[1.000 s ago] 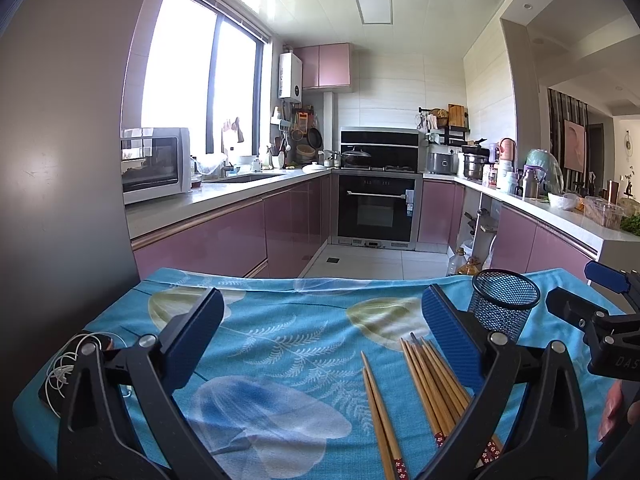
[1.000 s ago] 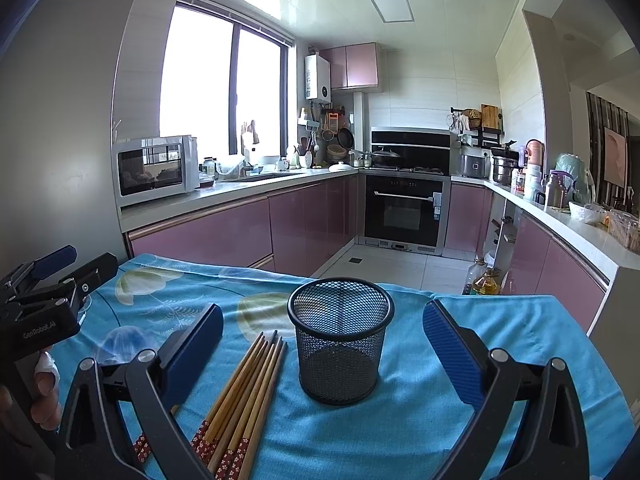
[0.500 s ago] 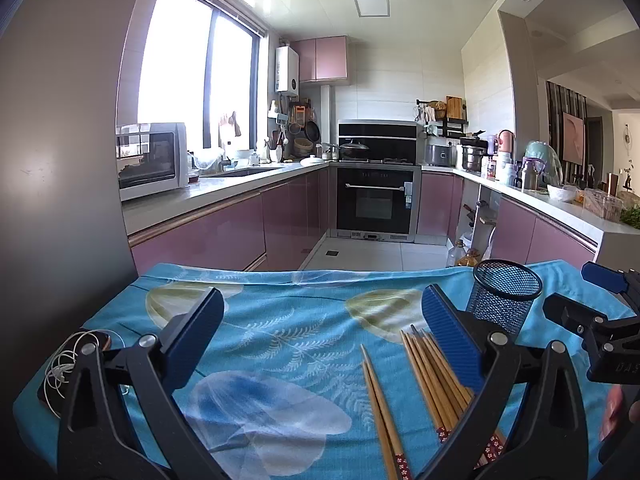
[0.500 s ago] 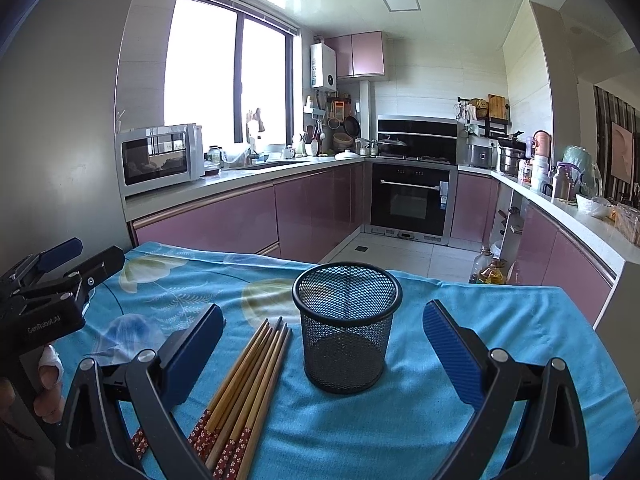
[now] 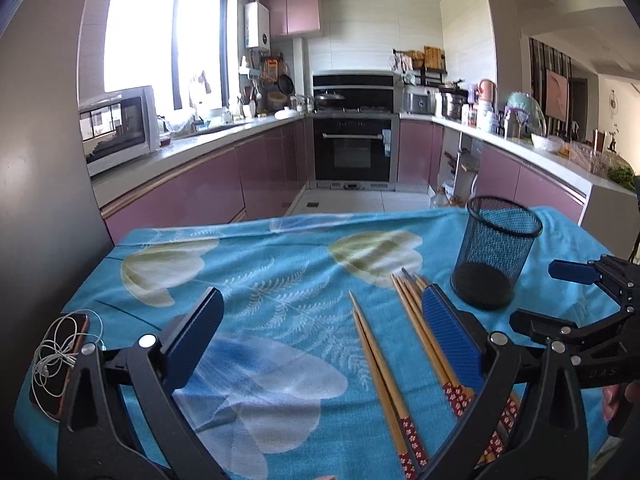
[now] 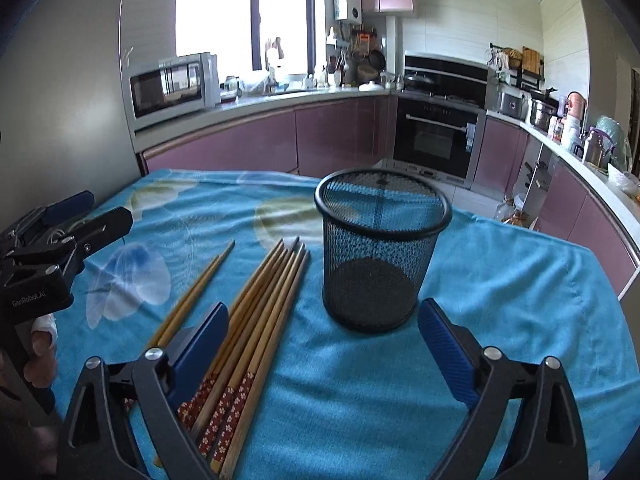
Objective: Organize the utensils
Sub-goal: 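Lower the right gripper onto a chopstick and close on it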
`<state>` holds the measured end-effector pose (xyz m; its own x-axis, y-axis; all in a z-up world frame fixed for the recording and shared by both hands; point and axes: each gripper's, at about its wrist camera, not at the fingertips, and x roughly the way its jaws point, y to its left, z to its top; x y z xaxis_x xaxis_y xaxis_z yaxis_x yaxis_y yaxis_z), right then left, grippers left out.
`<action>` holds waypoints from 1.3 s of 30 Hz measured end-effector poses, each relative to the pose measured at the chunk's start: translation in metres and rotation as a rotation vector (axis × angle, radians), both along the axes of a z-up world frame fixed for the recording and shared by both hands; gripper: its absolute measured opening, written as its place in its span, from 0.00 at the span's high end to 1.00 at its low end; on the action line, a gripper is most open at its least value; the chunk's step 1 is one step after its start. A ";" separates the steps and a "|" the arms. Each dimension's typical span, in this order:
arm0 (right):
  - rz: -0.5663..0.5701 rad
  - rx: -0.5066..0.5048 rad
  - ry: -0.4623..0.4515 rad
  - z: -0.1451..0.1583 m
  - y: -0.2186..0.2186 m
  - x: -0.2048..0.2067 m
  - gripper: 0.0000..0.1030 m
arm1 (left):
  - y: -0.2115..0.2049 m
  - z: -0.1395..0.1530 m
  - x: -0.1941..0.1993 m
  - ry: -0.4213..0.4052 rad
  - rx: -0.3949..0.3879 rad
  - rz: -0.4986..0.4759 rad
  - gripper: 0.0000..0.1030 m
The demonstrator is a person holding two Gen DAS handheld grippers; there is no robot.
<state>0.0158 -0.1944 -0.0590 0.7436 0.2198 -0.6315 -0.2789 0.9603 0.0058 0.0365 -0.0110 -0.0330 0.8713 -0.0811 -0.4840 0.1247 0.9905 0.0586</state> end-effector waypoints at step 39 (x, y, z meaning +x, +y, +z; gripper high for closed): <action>0.089 -0.100 0.261 -0.038 0.030 0.032 0.67 | -0.008 -0.066 0.051 0.451 -0.053 -0.252 0.72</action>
<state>0.0473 -0.1642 -0.0971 0.5339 0.2034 -0.8207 -0.3634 0.9316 -0.0055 0.0871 -0.0189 -0.0990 0.5268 -0.2962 -0.7967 0.3614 0.9264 -0.1054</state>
